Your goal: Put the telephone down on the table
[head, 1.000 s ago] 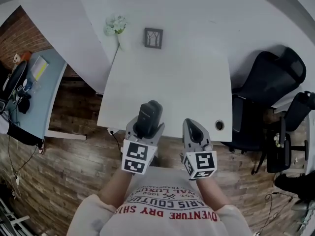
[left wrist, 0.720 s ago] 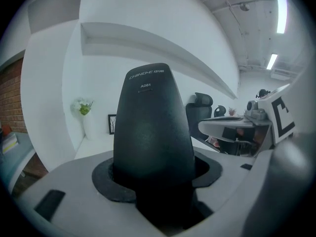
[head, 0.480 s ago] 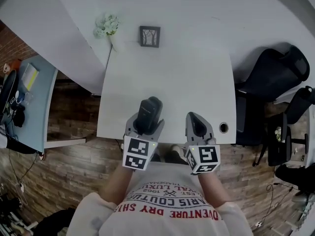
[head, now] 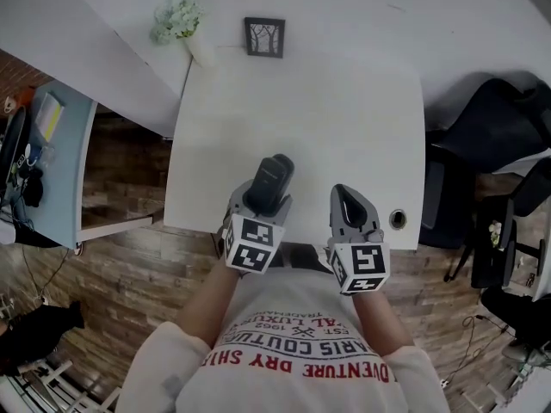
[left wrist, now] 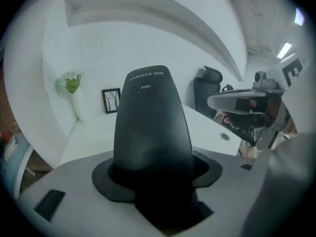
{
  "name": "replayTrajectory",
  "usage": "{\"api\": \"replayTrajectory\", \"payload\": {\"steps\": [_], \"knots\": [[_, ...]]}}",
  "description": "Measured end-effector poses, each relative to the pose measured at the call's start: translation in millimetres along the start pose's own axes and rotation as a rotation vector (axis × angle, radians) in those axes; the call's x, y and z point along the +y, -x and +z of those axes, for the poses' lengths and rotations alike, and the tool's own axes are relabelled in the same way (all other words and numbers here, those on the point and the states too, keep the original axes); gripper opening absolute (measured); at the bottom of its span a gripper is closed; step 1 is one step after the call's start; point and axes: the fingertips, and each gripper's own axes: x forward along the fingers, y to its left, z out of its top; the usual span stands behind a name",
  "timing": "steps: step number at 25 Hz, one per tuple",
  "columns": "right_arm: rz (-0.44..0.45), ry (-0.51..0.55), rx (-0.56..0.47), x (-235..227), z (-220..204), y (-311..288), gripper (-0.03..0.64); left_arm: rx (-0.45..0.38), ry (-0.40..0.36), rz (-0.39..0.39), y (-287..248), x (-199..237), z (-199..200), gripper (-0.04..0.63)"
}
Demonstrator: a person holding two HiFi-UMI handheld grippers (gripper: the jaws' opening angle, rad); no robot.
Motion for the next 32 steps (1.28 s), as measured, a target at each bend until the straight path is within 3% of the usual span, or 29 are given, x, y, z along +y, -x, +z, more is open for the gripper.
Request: {"api": "replayTrajectory", "payload": {"steps": [12,17,25,32], "knots": [[0.027,0.04,0.107,-25.0,-45.0,-36.1,0.025,0.227,-0.029,0.009,-86.5,-2.5,-40.4,0.291],[0.042,0.03,0.113,-32.0,-49.6,-43.6,0.025,0.304,-0.005,0.016,-104.1,-2.6,-63.5,0.291],[0.033,-0.007,0.13,-45.2,-56.9,-42.0,0.025,0.401,0.001,0.016,-118.1,-6.9,-78.1,0.295],[0.034,-0.059,0.134,-52.6,-56.4,-37.4,0.025,0.423,0.026,0.042,-126.4,-8.0,-77.8,0.298]]}}
